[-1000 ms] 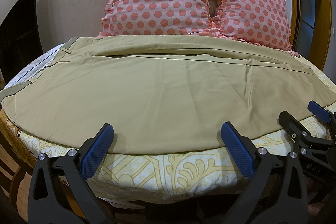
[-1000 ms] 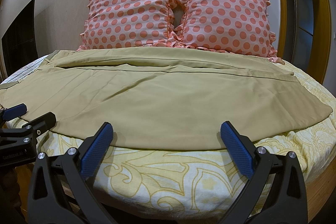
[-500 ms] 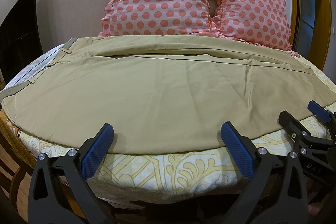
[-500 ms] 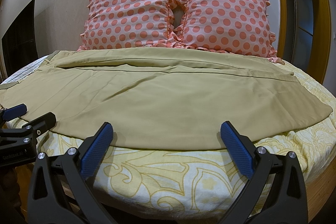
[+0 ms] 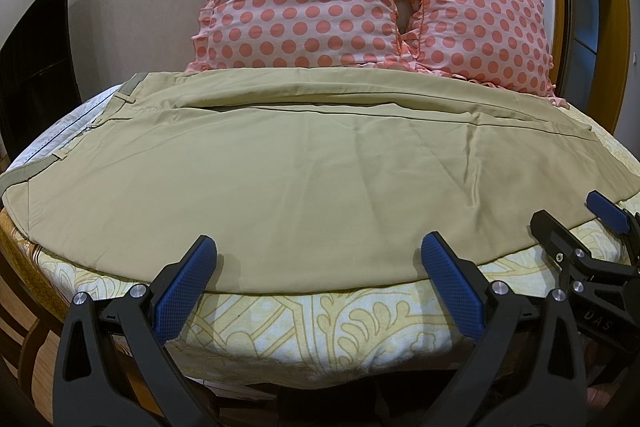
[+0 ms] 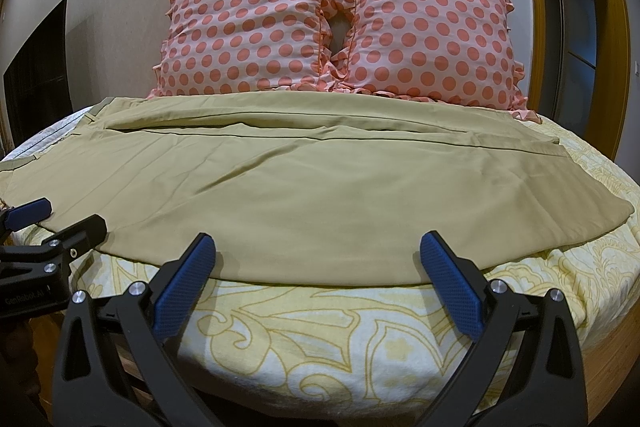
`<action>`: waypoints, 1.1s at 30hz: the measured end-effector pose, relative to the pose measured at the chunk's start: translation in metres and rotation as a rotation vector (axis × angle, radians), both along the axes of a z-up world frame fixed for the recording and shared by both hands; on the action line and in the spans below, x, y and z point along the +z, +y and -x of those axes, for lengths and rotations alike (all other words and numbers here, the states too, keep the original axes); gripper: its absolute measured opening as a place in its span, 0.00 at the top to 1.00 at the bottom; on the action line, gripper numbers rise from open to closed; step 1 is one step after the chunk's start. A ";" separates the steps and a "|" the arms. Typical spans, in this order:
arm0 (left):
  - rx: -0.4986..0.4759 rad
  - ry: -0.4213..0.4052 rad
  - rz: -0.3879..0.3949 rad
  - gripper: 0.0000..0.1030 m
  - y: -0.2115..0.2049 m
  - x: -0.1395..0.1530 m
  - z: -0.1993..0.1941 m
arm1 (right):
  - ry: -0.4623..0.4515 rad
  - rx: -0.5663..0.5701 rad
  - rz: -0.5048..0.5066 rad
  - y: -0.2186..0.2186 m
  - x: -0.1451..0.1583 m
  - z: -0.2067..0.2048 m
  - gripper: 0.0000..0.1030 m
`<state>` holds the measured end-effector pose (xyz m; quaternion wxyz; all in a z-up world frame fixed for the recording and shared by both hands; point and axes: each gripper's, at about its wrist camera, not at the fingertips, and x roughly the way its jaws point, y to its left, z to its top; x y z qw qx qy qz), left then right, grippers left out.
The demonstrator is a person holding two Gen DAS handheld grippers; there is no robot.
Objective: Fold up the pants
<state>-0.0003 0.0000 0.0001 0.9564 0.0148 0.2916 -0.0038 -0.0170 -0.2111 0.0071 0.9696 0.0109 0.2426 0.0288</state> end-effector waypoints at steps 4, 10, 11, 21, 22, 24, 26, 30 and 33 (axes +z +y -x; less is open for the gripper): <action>0.000 0.000 0.000 0.01 0.000 0.000 0.000 | -0.001 -0.001 0.001 -0.001 0.002 0.000 0.02; 0.000 0.000 0.000 0.01 0.000 0.000 0.000 | -0.002 -0.001 0.000 -0.001 0.002 0.000 0.02; 0.000 0.000 0.000 0.01 0.000 0.000 0.000 | -0.002 -0.001 0.000 0.000 0.001 0.000 0.02; 0.000 -0.001 -0.001 0.01 0.000 0.000 0.000 | -0.003 0.000 0.000 -0.001 0.001 0.000 0.02; 0.000 -0.001 -0.001 0.01 0.000 0.000 0.000 | -0.005 0.000 0.000 -0.002 0.001 -0.001 0.02; 0.000 0.000 -0.001 0.01 0.000 0.000 0.000 | -0.005 0.001 -0.001 -0.001 0.001 0.001 0.02; 0.000 -0.002 -0.001 0.01 0.000 0.000 0.000 | -0.004 0.004 -0.001 -0.001 0.001 0.000 0.02; 0.000 -0.002 -0.001 0.01 0.000 0.000 0.000 | -0.005 0.005 -0.002 -0.001 0.001 -0.001 0.02; -0.001 -0.001 -0.001 0.01 0.000 0.000 0.000 | -0.004 0.008 -0.001 -0.001 0.002 -0.001 0.02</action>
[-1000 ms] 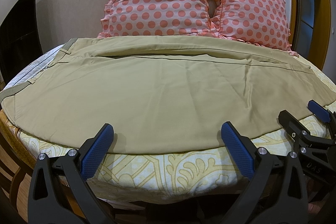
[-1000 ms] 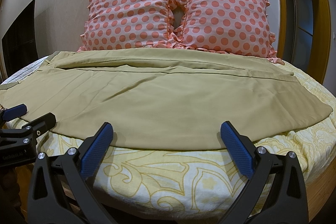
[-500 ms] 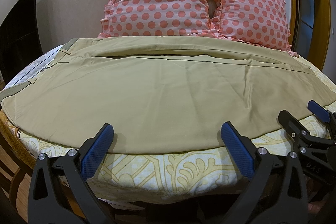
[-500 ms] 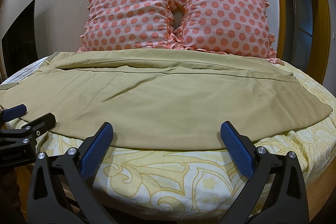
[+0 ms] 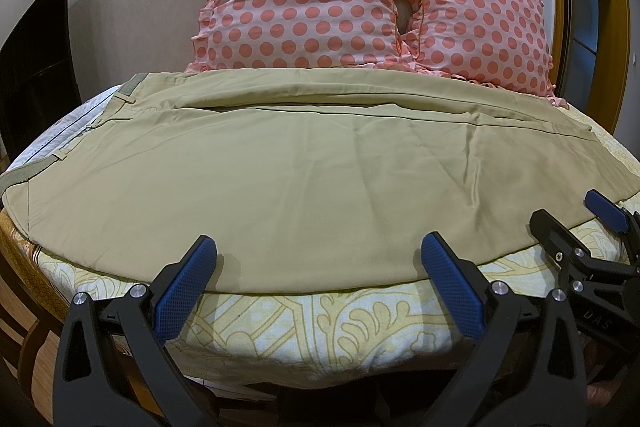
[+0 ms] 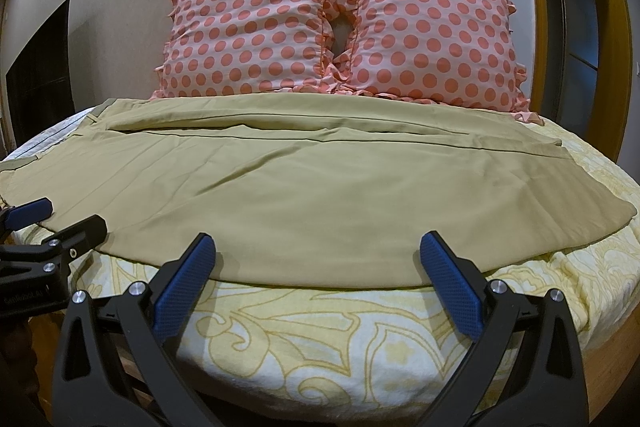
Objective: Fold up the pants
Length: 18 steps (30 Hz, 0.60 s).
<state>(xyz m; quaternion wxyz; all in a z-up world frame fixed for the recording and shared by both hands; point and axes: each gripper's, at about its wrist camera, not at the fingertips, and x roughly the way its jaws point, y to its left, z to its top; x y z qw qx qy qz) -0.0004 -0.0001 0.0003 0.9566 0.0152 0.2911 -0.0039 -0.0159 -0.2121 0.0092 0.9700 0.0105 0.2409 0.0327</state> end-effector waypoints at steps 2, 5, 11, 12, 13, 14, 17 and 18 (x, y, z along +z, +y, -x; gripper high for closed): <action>-0.003 0.005 0.001 0.01 0.000 0.000 0.000 | 0.025 0.015 -0.006 -0.002 0.002 -0.002 0.02; -0.024 0.029 0.025 0.01 0.006 0.005 -0.003 | 0.039 0.023 -0.074 -0.023 0.028 -0.017 0.02; 0.027 0.027 0.132 0.01 0.030 0.022 -0.020 | 0.105 -0.157 -0.239 -0.109 0.084 -0.109 0.02; 0.041 0.027 0.158 0.01 0.035 0.024 -0.024 | 0.138 -0.200 -0.283 -0.127 0.088 -0.135 0.02; 0.048 0.026 0.169 0.01 0.038 0.025 -0.025 | 0.171 -0.249 -0.315 -0.142 0.089 -0.159 0.02; 0.055 0.025 0.179 0.01 0.041 0.025 -0.028 | 0.207 -0.308 -0.342 -0.157 0.089 -0.183 0.05; 0.057 0.025 0.171 0.01 0.041 0.026 -0.035 | 0.327 -0.485 -0.357 -0.195 0.076 -0.254 0.30; 0.056 0.022 0.163 0.01 0.041 0.026 -0.037 | 0.357 -0.535 -0.342 -0.205 0.069 -0.278 0.37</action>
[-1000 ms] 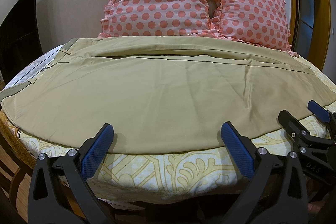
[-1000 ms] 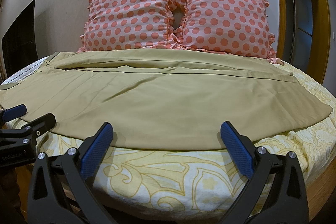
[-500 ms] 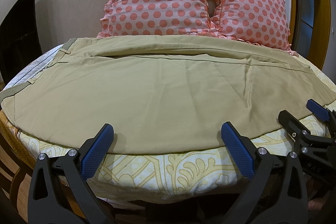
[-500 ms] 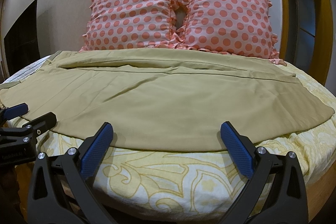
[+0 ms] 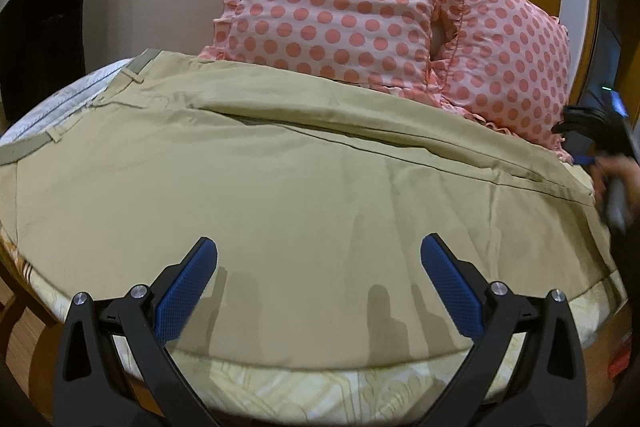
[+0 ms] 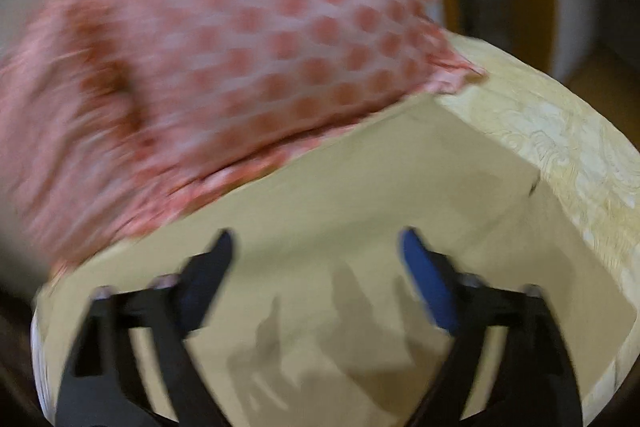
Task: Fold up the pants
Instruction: 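Grasp the trouser leg hem with the right tool and lift it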
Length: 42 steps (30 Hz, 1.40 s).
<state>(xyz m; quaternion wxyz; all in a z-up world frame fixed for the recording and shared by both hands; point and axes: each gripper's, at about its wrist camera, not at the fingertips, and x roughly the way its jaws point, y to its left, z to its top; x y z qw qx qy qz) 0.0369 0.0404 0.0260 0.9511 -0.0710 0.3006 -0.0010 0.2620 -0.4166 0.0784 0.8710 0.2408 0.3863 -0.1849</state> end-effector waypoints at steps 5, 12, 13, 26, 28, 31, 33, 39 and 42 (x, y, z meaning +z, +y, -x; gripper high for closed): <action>-0.027 -0.038 -0.082 0.01 -0.006 0.004 -0.009 | 0.094 -0.133 -0.044 -0.033 -0.031 -0.073 0.38; -0.089 -0.067 -0.125 0.01 -0.012 0.008 -0.022 | 0.159 -0.232 0.125 -0.043 -0.056 -0.108 0.58; -0.090 -0.059 -0.123 0.01 -0.012 0.007 -0.024 | 0.144 -0.232 0.139 -0.045 -0.059 -0.105 0.65; 0.011 -0.058 -0.002 0.01 0.026 0.009 -0.009 | -0.396 -0.006 -0.194 -0.073 -0.038 0.122 0.97; 0.029 -0.057 0.018 0.01 0.034 0.012 -0.008 | -0.403 -0.006 -0.244 -0.058 -0.047 0.182 0.97; 0.053 -0.067 0.039 0.01 0.044 0.022 -0.009 | -0.334 -0.042 -0.365 -0.045 -0.069 0.221 0.97; 0.068 -0.077 0.037 0.01 0.049 0.030 -0.011 | -0.294 -0.049 -0.446 -0.043 -0.087 0.238 0.90; 0.101 -0.101 -0.012 0.01 0.065 0.052 -0.022 | -0.306 -0.063 -0.484 -0.046 -0.092 0.234 0.61; 0.102 -0.105 -0.046 0.01 0.072 0.062 -0.035 | -0.300 -0.095 -0.503 -0.052 -0.093 0.220 0.63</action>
